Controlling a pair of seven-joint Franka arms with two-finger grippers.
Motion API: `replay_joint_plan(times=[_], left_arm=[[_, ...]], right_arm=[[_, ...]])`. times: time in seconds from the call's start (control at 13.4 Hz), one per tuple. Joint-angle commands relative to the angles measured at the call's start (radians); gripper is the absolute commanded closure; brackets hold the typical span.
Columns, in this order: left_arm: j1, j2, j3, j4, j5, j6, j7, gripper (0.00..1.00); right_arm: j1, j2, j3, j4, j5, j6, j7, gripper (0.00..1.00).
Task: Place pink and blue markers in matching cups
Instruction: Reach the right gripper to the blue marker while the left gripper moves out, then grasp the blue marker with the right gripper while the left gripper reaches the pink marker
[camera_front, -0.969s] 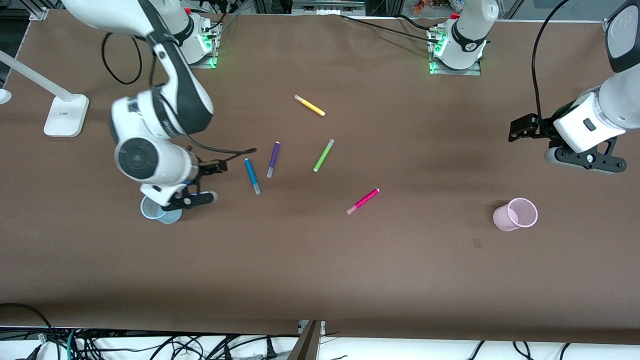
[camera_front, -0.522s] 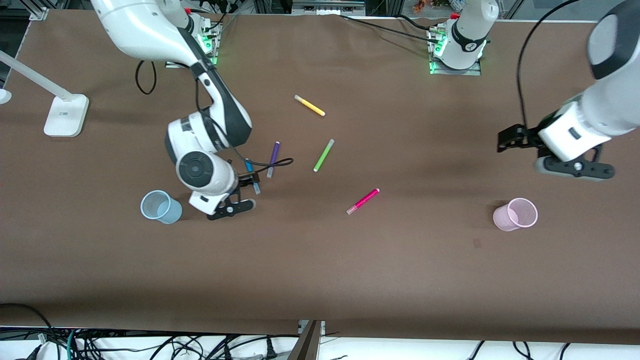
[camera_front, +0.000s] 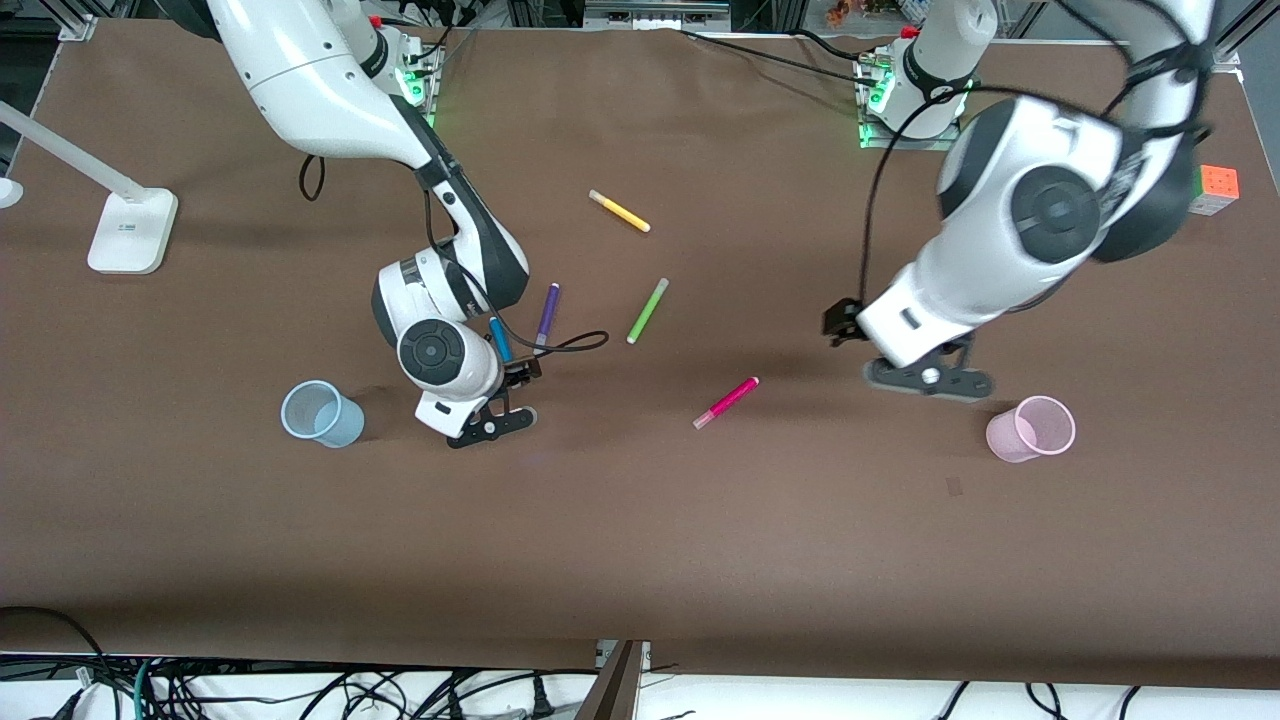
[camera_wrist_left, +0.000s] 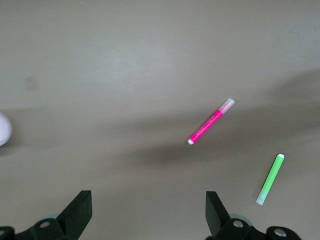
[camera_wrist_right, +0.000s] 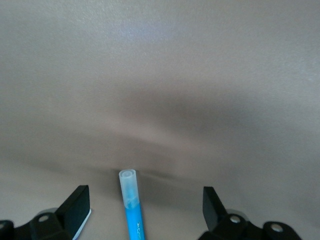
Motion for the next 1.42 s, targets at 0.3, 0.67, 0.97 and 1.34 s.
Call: replay_joint_plan(times=[0.3,0.67,0.97,1.34], left_arm=[[-0.138,0.149,0.011,0.021,-0.001,0.1,0.016,0.0],[-0.2,0.274,0.011,0.008,0.078,0.27,0.124,0.0],[-0.192,0.344,0.013,-0.001,0.08,0.404,0.275,0.0],[-0.188,0.393,0.014,-0.017,0.086,0.502,0.343,0.0]], right_arm=[[0.027,0.006,-0.007,-0.058,-0.002,0.051,0.003,0.12],[0.027,0.006,-0.007,-0.063,-0.002,0.05,0.003,0.62],[0.034,0.001,-0.007,-0.054,-0.002,0.051,-0.009,0.8],[0.019,-0.034,-0.01,0.041,0.001,-0.004,-0.029,0.83]])
